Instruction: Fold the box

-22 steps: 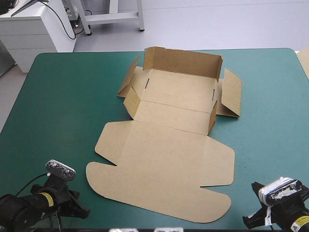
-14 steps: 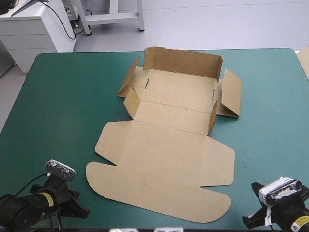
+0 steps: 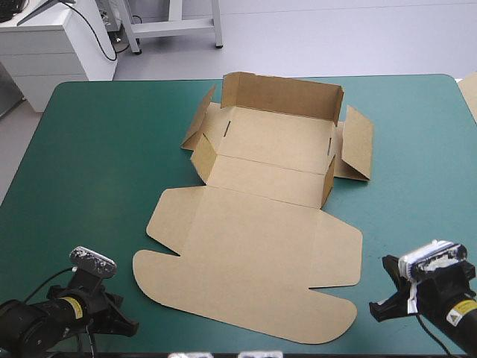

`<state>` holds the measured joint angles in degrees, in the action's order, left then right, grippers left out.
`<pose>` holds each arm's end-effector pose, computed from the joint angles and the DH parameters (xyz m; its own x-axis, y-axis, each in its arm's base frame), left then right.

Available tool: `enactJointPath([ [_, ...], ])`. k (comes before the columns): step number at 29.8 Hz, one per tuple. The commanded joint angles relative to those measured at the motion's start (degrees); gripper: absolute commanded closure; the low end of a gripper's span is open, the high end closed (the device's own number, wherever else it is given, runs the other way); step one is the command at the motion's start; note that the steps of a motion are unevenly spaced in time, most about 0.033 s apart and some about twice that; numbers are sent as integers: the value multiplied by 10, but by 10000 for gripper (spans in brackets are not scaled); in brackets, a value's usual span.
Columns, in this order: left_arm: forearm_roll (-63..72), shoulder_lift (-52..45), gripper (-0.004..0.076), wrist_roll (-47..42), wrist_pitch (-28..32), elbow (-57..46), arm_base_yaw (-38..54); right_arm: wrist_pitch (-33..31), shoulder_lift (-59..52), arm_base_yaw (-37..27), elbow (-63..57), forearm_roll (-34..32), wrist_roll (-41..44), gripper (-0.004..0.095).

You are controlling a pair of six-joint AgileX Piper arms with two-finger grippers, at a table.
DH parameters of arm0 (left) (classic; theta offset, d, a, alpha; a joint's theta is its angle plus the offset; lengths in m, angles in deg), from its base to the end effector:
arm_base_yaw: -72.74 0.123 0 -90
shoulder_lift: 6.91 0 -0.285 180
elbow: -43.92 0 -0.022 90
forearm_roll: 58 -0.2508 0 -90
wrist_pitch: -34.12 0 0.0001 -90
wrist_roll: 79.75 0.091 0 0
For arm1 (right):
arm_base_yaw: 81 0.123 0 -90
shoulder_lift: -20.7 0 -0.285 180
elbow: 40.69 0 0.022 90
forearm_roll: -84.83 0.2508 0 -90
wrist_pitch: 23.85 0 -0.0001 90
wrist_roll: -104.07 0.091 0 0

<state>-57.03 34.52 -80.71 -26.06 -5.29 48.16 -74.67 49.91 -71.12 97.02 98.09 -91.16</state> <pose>0.0737 -0.0352 0.2513 -0.8043 0.3402 -0.4871 0.4023 0.9152 -0.0251 0.0547 0.0260 0.3156 -0.4746 -0.2003 -0.8571 -0.3766 0.9263 -0.0079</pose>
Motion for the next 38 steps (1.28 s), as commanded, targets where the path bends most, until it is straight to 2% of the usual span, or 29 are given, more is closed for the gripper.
enactJointPath([
  [1, 4, 1, 731, -7, 22, 16, 0, 59, 70, -1, 66, 9, -32, 924],
  [6, 3, 1, 731, -7, 22, 16, 0, 123, 160, -1, 134, 9, -54, 923],
  [9, 3, 1, 731, -7, 22, 16, 0, 138, 215, -1, 182, 9, -42, 923],
  [20, 3, 1, 731, -7, 22, 16, 0, 90, 435, -1, 357, 11, -10, 923],
  [26, 3, 1, 731, -7, 22, 16, 0, 69, 535, -1, 381, 9, -3, 900],
  [30, 3, 1, 731, -7, 22, 16, 0, 67, 580, -1, 381, 16, 6, 752],
  [33, 3, 1, 731, -7, 22, 16, 0, 67, 603, -1, 381, 39, 6, 553],
  [36, 3, 1, 731, -7, 22, 16, 0, 56, 615, -1, 392, 50, 11, 312],
  [38, 3, 1, 731, -7, 22, 16, 0, 39, 620, -1, 403, 56, 30, 199],
])
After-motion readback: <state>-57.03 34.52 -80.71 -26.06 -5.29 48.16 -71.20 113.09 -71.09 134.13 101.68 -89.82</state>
